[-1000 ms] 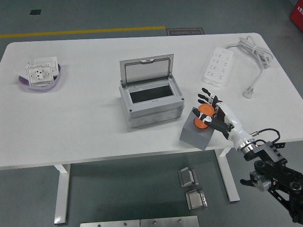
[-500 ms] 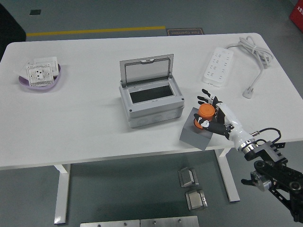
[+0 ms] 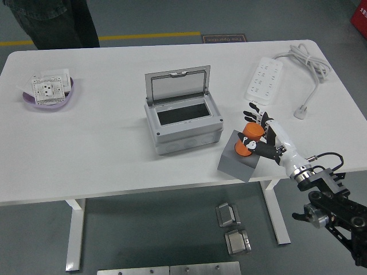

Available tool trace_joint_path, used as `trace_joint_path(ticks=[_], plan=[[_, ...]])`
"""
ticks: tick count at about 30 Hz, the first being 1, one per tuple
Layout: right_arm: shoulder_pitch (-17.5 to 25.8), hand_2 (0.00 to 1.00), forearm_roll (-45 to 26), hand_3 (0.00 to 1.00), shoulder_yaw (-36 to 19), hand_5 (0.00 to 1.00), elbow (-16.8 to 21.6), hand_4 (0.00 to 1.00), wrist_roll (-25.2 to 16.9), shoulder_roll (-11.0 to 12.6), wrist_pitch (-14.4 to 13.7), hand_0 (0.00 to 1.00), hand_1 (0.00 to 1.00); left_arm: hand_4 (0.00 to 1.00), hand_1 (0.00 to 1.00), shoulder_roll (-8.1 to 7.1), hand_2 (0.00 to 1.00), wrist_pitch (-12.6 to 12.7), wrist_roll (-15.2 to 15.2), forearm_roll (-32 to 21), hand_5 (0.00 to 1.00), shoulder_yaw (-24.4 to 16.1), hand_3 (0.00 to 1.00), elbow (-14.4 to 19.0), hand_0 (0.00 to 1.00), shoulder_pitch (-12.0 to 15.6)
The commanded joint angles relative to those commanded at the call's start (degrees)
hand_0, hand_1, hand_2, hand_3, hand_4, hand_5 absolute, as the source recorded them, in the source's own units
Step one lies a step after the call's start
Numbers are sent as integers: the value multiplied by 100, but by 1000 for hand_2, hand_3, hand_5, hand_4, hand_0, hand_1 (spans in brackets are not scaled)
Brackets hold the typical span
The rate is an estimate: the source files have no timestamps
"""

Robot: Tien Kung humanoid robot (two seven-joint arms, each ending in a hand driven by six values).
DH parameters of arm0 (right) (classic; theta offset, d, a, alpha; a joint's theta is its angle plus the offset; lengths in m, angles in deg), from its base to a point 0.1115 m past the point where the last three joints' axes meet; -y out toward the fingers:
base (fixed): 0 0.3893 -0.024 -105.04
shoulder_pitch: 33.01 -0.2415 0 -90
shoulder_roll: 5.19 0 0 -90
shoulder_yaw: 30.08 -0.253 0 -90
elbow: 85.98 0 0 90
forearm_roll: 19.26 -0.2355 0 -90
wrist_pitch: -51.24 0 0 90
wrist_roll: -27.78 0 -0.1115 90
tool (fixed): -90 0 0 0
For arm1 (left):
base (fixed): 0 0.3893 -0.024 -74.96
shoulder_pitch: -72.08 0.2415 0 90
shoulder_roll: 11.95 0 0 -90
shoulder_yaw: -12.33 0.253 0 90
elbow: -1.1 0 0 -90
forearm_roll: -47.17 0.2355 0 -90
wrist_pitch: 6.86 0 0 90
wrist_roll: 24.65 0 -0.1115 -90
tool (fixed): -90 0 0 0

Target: Pick up the cylinder from the cube,place it in the box,flap close box

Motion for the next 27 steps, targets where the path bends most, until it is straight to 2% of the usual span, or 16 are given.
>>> trace_joint_path(ticks=[1, 6, 7, 12, 13, 18, 19, 24, 25, 27], plan=[[1, 829, 5, 757, 4, 2, 2, 2, 6, 0, -5, 860, 856, 555, 650, 0, 542, -1, -2, -3, 242, 3, 580, 0, 661, 0], [9, 829, 22, 757, 32, 2, 8, 2, 31, -3, -12, 860, 856, 555, 650, 2, 542, -3, -4, -4, 242, -2, 580, 0, 661, 3], [10, 667, 26, 607, 37, 2, 9, 2, 33, -3, -14, 776, 680, 558, 650, 2, 542, -4, -5, -4, 245, -4, 581, 1, 661, 4], [4, 667, 71, 607, 62, 2, 20, 2, 39, -9, -45, 776, 680, 558, 650, 2, 542, -4, -11, -17, 245, 5, 581, 2, 661, 5], [3, 586, 79, 570, 65, 2, 22, 2, 39, -10, -53, 678, 559, 558, 650, 2, 544, -4, -14, -25, 242, 11, 583, 2, 661, 4], [-13, 586, 146, 570, 74, 2, 20, 2, 44, -16, -109, 678, 559, 558, 650, 0, 544, -3, -27, -71, 242, 53, 583, 6, 661, -3], [-16, 552, 165, 563, 75, 2, 19, 2, 44, -17, -125, 647, 499, 558, 650, -2, 544, -2, -30, -79, 243, 60, 583, 6, 660, -5], [-53, 552, 295, 563, 74, 2, 12, 2, 35, -25, -236, 647, 499, 558, 650, -9, 544, 3, -55, -147, 243, 126, 583, 8, 660, -13], [-66, 528, 339, 561, 71, 2, 11, 2, 38, -27, -268, 617, 429, 559, 650, -10, 544, 4, -61, -161, 246, 142, 583, 9, 661, -16], [-102, 528, 438, 561, 61, 2, 5, 2, 49, -29, -336, 617, 429, 559, 650, -10, 544, 7, -71, -186, 246, 167, 583, 10, 661, -21]])
